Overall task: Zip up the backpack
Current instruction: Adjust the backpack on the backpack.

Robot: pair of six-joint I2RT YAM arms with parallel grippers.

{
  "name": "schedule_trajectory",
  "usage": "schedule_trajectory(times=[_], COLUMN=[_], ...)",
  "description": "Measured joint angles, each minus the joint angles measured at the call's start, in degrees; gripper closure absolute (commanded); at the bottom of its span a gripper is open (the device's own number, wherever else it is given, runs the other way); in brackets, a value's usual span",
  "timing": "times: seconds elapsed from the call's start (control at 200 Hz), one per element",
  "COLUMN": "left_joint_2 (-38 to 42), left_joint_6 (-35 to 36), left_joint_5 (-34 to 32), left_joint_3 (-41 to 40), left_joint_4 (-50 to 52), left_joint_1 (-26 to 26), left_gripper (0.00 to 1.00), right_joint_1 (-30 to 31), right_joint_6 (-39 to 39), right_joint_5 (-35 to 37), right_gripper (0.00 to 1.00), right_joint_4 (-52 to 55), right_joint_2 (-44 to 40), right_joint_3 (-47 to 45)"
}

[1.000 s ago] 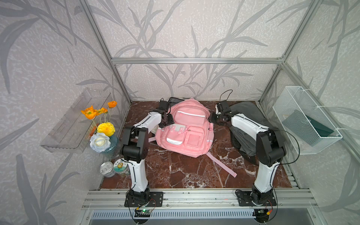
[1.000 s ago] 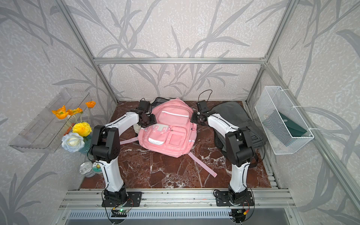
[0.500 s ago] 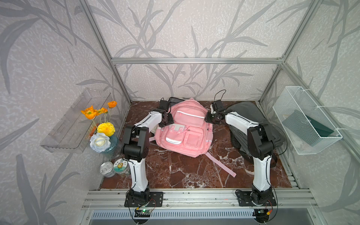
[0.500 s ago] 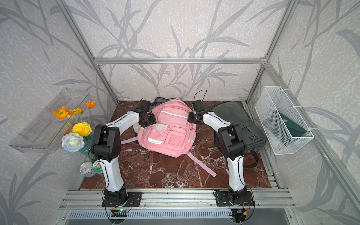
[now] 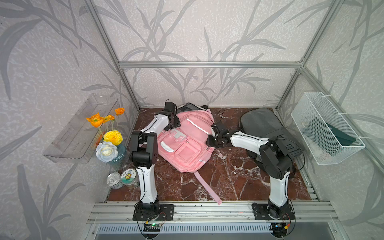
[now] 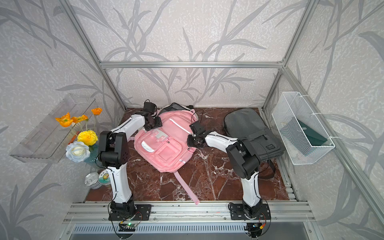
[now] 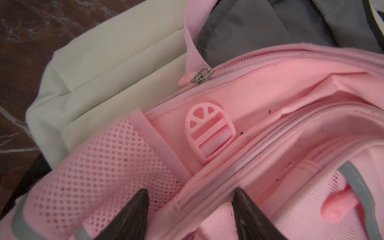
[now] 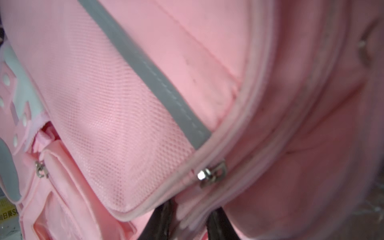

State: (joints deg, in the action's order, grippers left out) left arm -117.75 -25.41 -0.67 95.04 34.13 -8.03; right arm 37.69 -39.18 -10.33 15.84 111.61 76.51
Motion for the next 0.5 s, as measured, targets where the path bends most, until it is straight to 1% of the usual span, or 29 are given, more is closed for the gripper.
schedule_trajectory(times=[0.06,0.175,0.285,0.395,0.5], left_joint_2=[1.1,6.3,14.9,21.7,22.2], left_joint_6=[-0.5,-2.7,-6.1,-8.9,-10.6], left_joint_5=[-1.3,-2.9,-2.8,-1.7,-0.7], left_joint_3=[-0.2,-2.7,-9.5,-15.6,-17.5], left_joint_4=[0.2,0.6,-1.4,-4.3,-6.8], left_joint_1=[-2.0,-8.1,-13.4,-14.5,-14.4], left_gripper=[0.2,0.17,0.17,0.17,0.17], right_joint_1=[0.7,0.7,0.6,0.5,0.5], right_joint_6=[0.8,3.9,7.5,10.2,11.7], right_joint_5=[1.3,5.0,9.5,11.2,11.4], right_gripper=[0.69,0.7,0.7,0.7,0.7], right_joint_4=[1.6,4.2,6.0,6.4,6.7], right_joint_2=[-2.2,-5.3,-7.2,-7.7,-7.6], right_joint_3=[-1.0,-0.7,0.5,1.5,1.8])
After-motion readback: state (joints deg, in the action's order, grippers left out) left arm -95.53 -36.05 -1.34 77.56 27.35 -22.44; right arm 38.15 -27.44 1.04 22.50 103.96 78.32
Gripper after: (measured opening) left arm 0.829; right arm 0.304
